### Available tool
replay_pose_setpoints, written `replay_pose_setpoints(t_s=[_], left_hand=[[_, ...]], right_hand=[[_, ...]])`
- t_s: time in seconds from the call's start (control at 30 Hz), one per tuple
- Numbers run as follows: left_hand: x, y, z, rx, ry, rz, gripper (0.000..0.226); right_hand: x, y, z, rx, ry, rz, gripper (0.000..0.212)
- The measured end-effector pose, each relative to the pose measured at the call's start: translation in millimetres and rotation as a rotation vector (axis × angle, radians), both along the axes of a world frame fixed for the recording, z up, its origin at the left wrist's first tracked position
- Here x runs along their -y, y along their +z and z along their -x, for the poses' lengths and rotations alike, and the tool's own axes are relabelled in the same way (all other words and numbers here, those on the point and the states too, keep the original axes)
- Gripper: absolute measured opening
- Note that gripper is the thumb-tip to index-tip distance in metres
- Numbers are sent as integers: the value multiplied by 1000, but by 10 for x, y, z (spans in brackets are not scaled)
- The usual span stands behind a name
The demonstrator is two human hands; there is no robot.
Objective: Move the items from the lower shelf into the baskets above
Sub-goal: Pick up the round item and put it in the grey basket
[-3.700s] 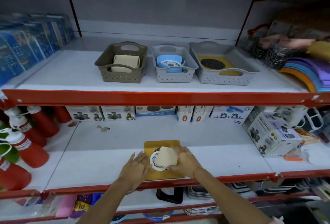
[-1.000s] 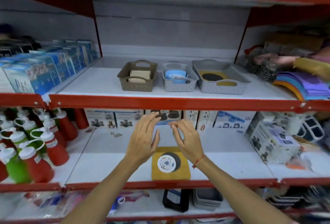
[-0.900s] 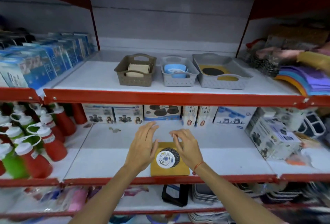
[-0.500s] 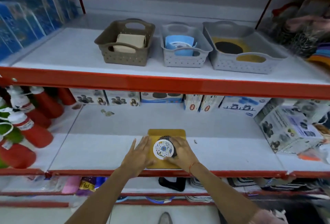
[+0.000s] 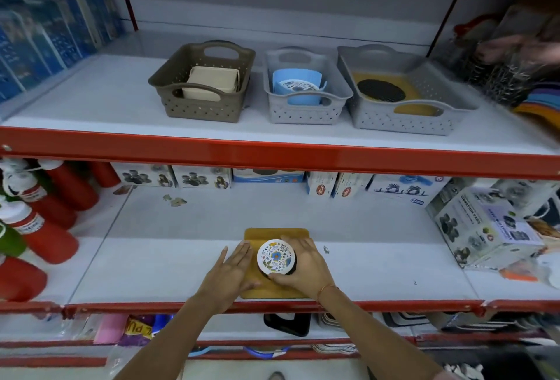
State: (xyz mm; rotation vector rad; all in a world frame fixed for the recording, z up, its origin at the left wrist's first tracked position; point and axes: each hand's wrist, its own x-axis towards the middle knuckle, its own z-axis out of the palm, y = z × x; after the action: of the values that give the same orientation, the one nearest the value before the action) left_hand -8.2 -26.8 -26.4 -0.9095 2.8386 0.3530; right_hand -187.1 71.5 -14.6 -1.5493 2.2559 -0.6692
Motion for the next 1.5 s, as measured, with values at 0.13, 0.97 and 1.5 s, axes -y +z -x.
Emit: replay_pose_setpoints(t_s=[0.13,0.97,1.5], left_hand=[[-82,114,-49,-63,6,55,128],[64,2969,222,-635,-66,615,73],[597,3380,684,-65,-14,216,70]], right_hand=[[-206,206,-1,34,1,61,81],[-239,2936,260,-225,3,661,67],[1132,3127,846,-218,9,153,44]])
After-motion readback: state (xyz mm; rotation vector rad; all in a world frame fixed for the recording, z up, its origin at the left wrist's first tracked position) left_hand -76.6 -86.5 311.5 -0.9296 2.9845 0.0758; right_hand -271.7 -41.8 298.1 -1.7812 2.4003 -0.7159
